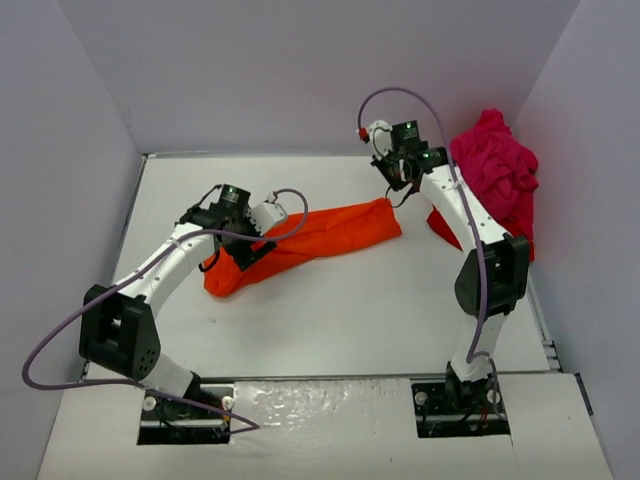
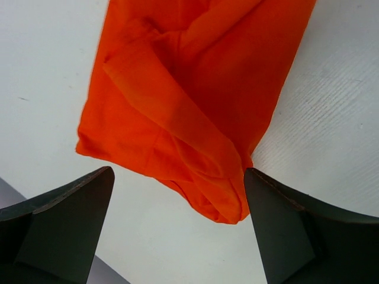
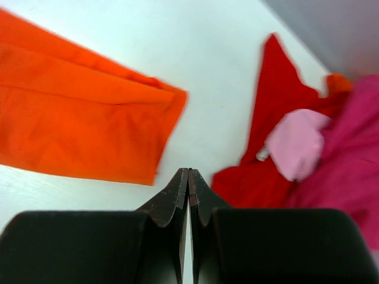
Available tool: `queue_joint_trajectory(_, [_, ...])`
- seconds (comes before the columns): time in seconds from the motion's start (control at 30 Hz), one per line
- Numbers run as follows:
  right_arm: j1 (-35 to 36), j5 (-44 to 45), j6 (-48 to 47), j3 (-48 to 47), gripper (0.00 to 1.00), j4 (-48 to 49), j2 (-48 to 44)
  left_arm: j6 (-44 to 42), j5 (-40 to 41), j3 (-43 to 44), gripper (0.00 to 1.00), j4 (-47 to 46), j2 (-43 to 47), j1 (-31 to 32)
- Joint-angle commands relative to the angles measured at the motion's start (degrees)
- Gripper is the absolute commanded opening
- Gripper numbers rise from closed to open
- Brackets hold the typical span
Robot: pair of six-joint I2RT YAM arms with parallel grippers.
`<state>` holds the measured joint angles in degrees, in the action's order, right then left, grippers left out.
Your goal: Fold and stack the t-shirts
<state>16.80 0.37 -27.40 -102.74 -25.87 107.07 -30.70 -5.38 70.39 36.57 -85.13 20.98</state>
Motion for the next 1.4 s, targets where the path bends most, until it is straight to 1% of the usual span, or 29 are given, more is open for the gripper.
queue_joint_trajectory(0.0, [0.5,-6.4,2.6,0.4,0.00,-0.5,4.8,2.3,-1.4,-0.3,0.89,-2.1,-1.9,1.4])
queue_joint_trajectory(0.17, [0.6,-7.1,4.3,-1.1,0.00,-0.6,7.2,2.4,1.1,-1.0,0.89,-3.9,-4.1,3.4])
queue_joint_trajectory(0.37, [1.3,-7.4,5.2,-0.6,0.00,-0.5,9.4,2.8,3.0,-0.2,0.88,-5.0,-7.3,3.9])
queue_joint_trajectory(0.43, [1.6,-7.4,5.4,-0.4,0.00,-0.5,10.2,2.8,3.3,0.1,0.86,-5.0,-8.5,3.9])
queue_joint_trajectory(0.47, [1.7,-7.5,5.5,-0.5,0.00,-0.5,10.7,2.8,3.5,0.3,0.83,-5.0,-9.1,3.9])
queue_joint_trajectory(0.6, [2.5,-7.4,5.9,-1.3,0.00,-0.5,12.8,2.6,4.8,0.7,0.69,-5.1,-10.6,3.8])
queue_joint_trajectory(0.7, [3.5,-6.8,6.1,-1.7,0.00,-0.5,14.3,2.5,6.2,0.6,0.53,-5.5,-11.4,3.6])
queue_joint_trajectory(0.73, [3.7,-6.7,6.2,-1.8,0.00,-0.5,14.8,2.5,6.3,0.4,0.42,-5.6,-11.4,3.6])
queue_joint_trajectory(0.8, [4.4,-5.8,6.2,-1.8,0.00,-0.5,15.9,2.8,7.3,0.1,0.26,-6.3,-11.6,3.5])
queue_joint_trajectory(0.87, [4.7,-4.4,6.7,-2.4,0.00,-0.5,17.1,3.1,8.5,0.0,0.03,-6.8,-11.8,3.3])
queue_joint_trajectory(0.9, [4.8,-3.5,7.1,-2.8,0.00,-0.6,17.9,3.1,9.0,0.1,0.01,-6.9,-11.8,3.2])
queue_joint_trajectory(1.03, [4.9,0.8,7.8,-4.2,0.00,-1.0,21.8,2.7,10.1,1.2,0.00,-5.8,-10.4,2.2])
queue_joint_trajectory(1.2, [4.9,4.4,7.5,-5.5,0.00,-1.9,25.6,-0.3,11.2,-0.2,0.00,-3.7,-6.1,0.0])
queue_joint_trajectory(1.37, [4.8,10.1,7.4,-6.2,0.00,-1.9,27.9,-3.0,10.9,-1.5,0.00,-2.0,-3.5,-4.2])
